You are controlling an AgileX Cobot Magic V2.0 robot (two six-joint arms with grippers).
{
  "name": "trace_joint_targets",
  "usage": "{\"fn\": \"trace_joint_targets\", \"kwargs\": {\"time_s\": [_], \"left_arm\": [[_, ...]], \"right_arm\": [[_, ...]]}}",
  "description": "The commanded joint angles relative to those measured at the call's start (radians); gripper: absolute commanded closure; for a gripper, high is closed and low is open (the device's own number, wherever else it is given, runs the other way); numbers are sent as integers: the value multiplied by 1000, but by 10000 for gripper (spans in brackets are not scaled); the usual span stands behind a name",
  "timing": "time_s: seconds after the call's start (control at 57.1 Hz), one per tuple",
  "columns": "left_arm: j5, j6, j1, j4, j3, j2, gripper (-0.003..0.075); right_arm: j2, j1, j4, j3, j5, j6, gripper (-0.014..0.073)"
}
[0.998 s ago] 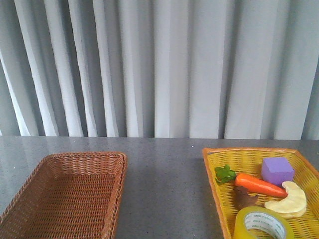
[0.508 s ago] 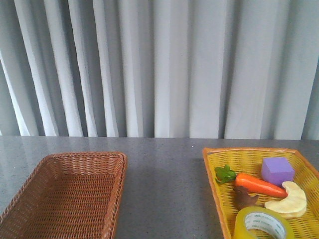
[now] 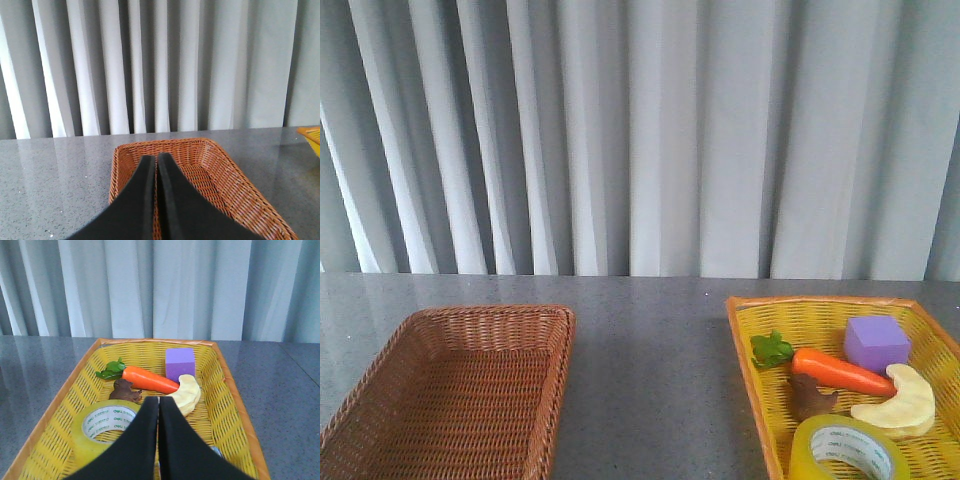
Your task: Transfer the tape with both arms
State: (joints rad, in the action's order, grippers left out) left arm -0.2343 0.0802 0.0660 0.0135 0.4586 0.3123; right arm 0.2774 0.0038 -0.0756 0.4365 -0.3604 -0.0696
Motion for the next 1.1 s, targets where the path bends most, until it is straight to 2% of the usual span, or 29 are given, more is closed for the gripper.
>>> {"fn": "trace_joint_targets", "kwargs": {"time_s": [0.0,0.228,0.368,0.613,0.736,0.823,0.963,1.033,1.086], "left_arm": [[-7,-18,4,10,134,120,726],[-103,-23,4,7,293,295,726],[-99,-22,4,7,297,331,726],[-152,-23,4,15,297,339,700],[-250,-23,4,37,297,339,587],[-291,-23,4,38,297,349,460],[-307,-23,4,40,297,349,213],[-307,-23,10,37,297,349,140],[-307,-23,22,36,297,349,107]], "right_arm": [[96,-8,-8,119,18,-2,595],[280,-8,-3,300,-130,6,595],[341,-8,-3,308,-105,6,595],[381,-8,-26,308,-177,6,574],[399,-8,-45,308,-215,5,478],[411,-8,-43,308,-219,5,340],[431,-8,-43,308,-224,4,103],[450,-8,-41,308,-230,2,13],[465,-8,-40,308,-235,2,-18]]}}
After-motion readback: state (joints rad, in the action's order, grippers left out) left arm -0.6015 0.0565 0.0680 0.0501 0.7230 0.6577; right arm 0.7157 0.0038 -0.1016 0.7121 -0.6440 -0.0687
